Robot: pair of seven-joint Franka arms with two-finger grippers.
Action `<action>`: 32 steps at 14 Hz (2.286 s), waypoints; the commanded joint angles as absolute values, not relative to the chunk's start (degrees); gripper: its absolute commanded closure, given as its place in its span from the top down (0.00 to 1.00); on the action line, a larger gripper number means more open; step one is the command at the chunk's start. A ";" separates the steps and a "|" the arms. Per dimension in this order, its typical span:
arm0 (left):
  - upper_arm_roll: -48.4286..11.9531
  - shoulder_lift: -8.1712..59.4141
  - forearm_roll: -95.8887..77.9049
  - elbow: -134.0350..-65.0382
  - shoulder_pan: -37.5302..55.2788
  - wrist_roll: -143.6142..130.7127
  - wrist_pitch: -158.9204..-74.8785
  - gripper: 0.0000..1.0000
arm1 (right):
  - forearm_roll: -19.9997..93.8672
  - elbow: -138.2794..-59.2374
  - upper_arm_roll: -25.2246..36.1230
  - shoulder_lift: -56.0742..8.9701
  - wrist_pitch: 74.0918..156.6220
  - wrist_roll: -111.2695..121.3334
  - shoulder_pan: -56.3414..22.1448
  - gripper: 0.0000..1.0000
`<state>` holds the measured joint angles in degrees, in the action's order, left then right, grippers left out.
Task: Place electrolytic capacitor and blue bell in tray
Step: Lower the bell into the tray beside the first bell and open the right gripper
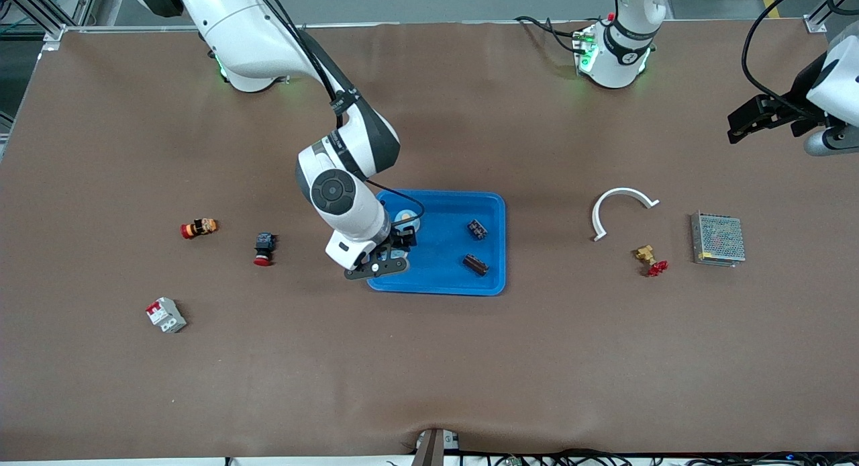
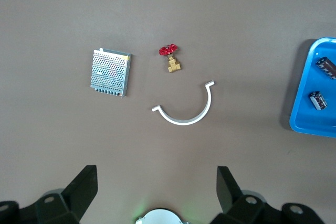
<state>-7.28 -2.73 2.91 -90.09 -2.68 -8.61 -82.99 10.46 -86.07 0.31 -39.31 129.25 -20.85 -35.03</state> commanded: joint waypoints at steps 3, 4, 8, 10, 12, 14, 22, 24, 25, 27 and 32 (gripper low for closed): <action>-7.21 -3.87 1.93 -90.97 -3.08 -7.21 -83.23 1.00 | 9.32 -85.78 1.05 -40.78 131.56 -22.85 -36.56 0.47; -7.12 -3.87 1.93 -91.05 -3.08 -7.21 -83.23 1.00 | 9.32 -85.87 1.05 -41.22 132.36 -23.03 -36.65 0.47; -7.21 -3.96 1.93 -91.05 -2.99 -7.21 -83.23 1.00 | 8.70 -86.13 1.14 -42.62 134.90 -24.08 -37.70 0.48; -7.21 -3.96 1.85 -91.05 -2.99 -7.12 -83.23 1.00 | 8.70 -86.13 1.14 -43.33 135.44 -24.08 -37.97 0.48; -7.21 -3.96 1.85 -91.05 -2.99 -7.21 -83.23 1.00 | 8.53 -86.13 1.14 -44.03 136.23 -24.43 -38.14 0.48; -7.29 -4.13 1.85 -91.49 -2.99 -7.21 -83.23 1.00 | 7.39 -86.05 1.14 -44.91 136.93 -25.22 -38.41 0.48; -7.29 -3.96 1.85 -91.41 -2.99 -7.21 -82.97 1.00 | 6.42 -86.13 1.14 -45.97 138.52 -25.31 -38.41 0.48; -7.29 -3.96 1.85 -91.41 -2.99 -7.21 -82.97 1.00 | 6.33 -86.22 1.14 -46.05 138.60 -25.31 -38.41 0.49; -7.29 -3.96 1.85 -91.41 -2.99 -7.21 -83.23 1.00 | 6.33 -86.22 1.14 -46.05 138.86 -25.31 -38.50 0.50; -7.29 -3.95 1.85 -91.23 -2.99 -7.21 -83.32 1.00 | 6.24 -86.31 1.14 -46.23 139.39 -25.31 -38.50 0.52; -7.29 -3.87 1.85 -91.14 -2.99 -7.21 -83.58 1.00 | 6.33 -87.28 1.23 -46.41 141.15 -25.40 -38.85 0.89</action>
<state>-7.28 -2.73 2.91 -90.36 -2.69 -8.59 -82.99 7.52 -86.93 0.60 -46.35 140.05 -23.78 -37.99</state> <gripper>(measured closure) 0.000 0.286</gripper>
